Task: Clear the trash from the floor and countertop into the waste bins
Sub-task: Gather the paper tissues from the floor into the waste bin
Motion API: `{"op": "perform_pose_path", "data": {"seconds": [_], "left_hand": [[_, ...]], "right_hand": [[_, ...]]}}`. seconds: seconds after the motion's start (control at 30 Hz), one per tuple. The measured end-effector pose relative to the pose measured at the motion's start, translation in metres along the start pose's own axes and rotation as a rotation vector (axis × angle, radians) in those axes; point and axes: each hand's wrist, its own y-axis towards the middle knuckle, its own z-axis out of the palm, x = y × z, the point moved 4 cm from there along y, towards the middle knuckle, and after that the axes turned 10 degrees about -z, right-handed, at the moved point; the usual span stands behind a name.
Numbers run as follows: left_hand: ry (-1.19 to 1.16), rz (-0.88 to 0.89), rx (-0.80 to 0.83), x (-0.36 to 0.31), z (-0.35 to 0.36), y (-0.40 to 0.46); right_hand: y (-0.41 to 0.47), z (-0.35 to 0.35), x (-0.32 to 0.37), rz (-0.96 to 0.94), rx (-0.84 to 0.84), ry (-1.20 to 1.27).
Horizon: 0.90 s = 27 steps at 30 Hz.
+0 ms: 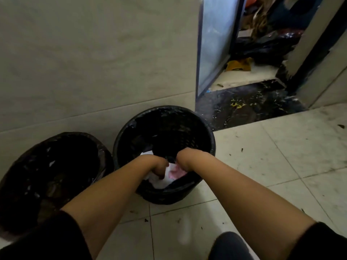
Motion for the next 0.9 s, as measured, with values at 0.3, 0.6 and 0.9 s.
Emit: {"op": "perform_pose_path", "data": {"seconds": [0.3,0.6,0.9], "left_hand": [[-0.081,0.264,-0.769,-0.114,-0.103,-0.1],[0.127,0.727,-0.66,-0.348,0.002,-0.176],[0.494,0.927,-0.402,-0.513,0.147,-0.124]], "right_hand": [[-0.174,-0.03,-0.088,0.234,-0.893,0.245],[-0.356,0.209,-0.195,0.886,-0.673,0.585],[-0.398,0.428,-0.205,1.268,-0.491,0.983]]}}
